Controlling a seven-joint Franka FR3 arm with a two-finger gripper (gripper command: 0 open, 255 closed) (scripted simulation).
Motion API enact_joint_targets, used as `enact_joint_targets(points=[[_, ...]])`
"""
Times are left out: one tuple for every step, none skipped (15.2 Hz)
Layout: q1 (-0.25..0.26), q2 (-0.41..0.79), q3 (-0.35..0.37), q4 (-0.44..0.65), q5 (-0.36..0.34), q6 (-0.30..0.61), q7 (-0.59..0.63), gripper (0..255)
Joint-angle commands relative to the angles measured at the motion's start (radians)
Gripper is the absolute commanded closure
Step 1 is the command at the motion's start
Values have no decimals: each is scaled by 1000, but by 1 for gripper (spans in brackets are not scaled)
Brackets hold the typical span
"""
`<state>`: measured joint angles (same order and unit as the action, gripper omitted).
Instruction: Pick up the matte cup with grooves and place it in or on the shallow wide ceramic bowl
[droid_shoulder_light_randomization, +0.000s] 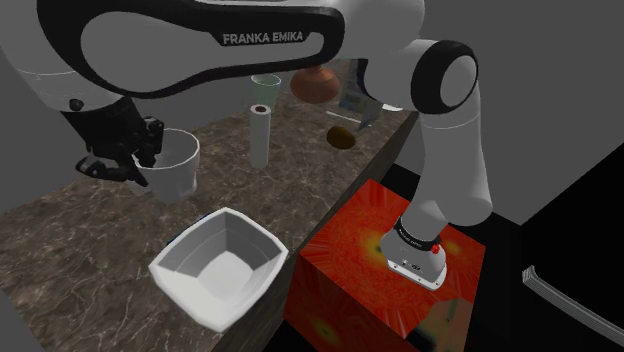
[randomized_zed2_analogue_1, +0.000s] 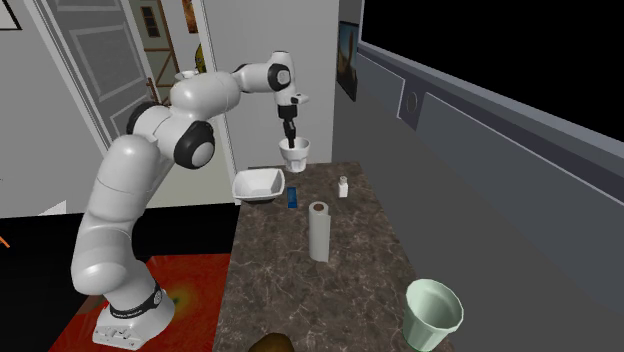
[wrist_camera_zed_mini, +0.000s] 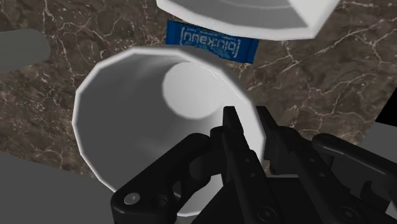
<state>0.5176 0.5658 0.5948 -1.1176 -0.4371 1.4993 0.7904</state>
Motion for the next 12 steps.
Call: enact_joint_targets(points=[[-9,-57,18,-81,23,20,32,255],[-14,-87,28,-122,36,30,48,255],[-17,-115,38,-160,50,39,64,255],[-20,-142,47,-195,63,46,79,255],[-21,-168,56,-227,76,53,94,255],[-21,-193,65,-257,89,59,108,255],[-21,-217,74,-285,102,63,122,255],[-19,-240,82,-311,115,67,136,255],[-17,-262,91,-335,128,70,150,255],[-14,-283,99,-357,141,73,164,255],[-11,-303,108,-377,153,74,178,255],[-8,-318,114,-392,163,75,189,255]])
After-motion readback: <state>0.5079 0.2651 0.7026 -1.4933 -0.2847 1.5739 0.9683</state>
